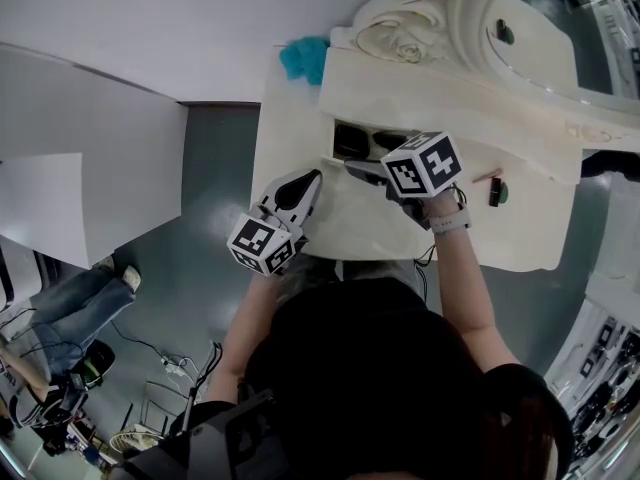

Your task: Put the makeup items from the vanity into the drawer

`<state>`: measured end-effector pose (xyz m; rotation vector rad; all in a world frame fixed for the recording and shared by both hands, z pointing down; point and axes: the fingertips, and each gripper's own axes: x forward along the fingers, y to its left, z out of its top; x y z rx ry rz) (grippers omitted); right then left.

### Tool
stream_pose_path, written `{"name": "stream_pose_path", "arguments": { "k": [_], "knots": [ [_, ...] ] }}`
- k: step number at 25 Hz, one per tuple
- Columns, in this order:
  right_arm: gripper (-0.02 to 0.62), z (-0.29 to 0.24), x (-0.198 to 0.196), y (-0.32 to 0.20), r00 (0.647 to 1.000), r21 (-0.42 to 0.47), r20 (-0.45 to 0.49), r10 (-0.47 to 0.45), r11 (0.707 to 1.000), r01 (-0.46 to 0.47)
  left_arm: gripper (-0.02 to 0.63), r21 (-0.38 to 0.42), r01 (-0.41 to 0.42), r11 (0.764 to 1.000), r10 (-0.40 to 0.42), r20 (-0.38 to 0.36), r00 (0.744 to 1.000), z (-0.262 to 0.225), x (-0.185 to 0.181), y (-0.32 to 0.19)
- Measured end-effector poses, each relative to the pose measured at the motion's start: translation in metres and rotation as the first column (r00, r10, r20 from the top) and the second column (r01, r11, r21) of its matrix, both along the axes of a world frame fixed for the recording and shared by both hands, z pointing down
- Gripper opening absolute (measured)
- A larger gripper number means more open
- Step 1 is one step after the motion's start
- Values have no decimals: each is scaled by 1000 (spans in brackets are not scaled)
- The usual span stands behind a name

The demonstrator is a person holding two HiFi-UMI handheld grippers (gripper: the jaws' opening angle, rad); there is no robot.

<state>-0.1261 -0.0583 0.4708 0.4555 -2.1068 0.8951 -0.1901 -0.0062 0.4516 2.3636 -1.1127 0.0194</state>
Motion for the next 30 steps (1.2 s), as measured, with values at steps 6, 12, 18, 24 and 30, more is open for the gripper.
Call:
{"name": "stream_pose_path", "arguments": {
  "k": [6, 12, 18, 24, 30],
  "knots": [
    [330, -2, -1, 4, 1000, -5, 14, -3, 1000, 3, 12, -6, -3, 1000, 3, -6, 1000, 0, -3, 2],
    [330, -5, -1, 15, 998, 58, 12, -67, 996, 67, 12, 4, -24, 1000, 24, -2, 1000, -2, 4, -1],
    [327, -14, 2, 28, 992, 141, 66, -110, 985, 100, 12, 13, -54, 998, 54, 3, 999, -6, 16, -4],
    [101, -31, 15, 25, 988, 275, 141, -56, 961, 15, 12, 20, -102, 995, 101, 8, 995, -8, 38, -4],
    [26, -45, 34, 27, 969, 295, 246, 26, 950, -100, 12, 30, -153, 988, 153, 15, 988, -14, 66, -2]
  ]
}}
